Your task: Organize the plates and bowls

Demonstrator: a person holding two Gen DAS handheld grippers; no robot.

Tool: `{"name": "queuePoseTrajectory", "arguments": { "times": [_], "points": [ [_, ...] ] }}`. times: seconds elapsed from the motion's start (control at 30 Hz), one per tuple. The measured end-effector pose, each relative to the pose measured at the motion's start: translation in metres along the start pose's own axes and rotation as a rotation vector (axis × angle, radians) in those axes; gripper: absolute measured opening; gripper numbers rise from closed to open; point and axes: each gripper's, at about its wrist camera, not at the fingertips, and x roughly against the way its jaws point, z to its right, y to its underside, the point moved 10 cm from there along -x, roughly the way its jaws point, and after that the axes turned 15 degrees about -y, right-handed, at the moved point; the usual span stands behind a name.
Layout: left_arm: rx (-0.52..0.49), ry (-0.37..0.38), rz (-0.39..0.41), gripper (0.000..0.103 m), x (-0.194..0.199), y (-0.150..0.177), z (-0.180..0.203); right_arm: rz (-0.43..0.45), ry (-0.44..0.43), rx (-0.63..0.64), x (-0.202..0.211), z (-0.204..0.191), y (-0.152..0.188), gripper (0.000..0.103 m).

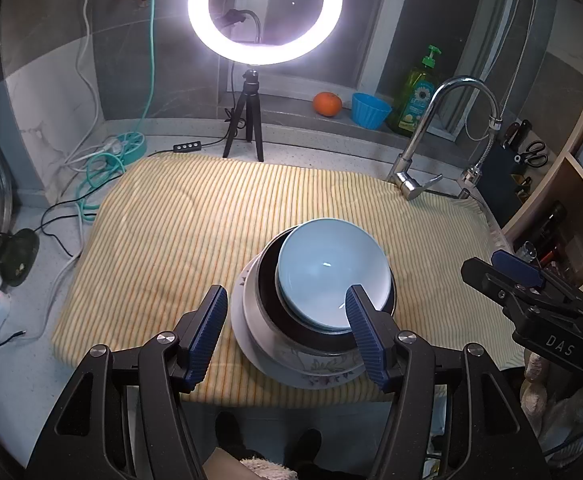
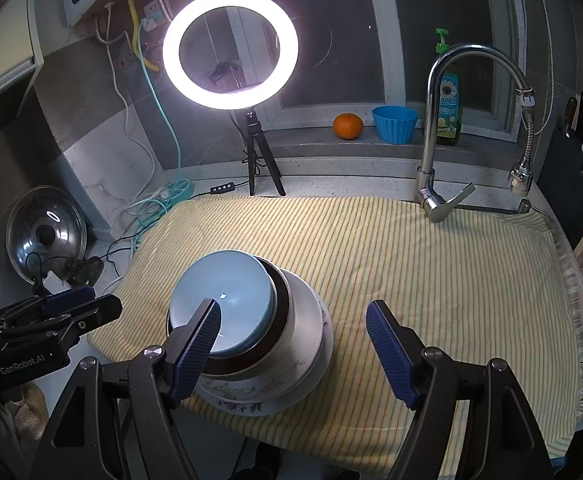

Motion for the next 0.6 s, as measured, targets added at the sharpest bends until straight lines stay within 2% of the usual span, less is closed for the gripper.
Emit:
{"name": "queuePoseTrajectory", "arguments": {
  "times": [0.6],
  "points": [
    [-0.006, -0.001, -0.003, 0.061, -0.005, -0.005, -0.002, -0.018, 0.002, -0.008, -0.011, 0.004, 0.000, 0.072]
  ]
}}
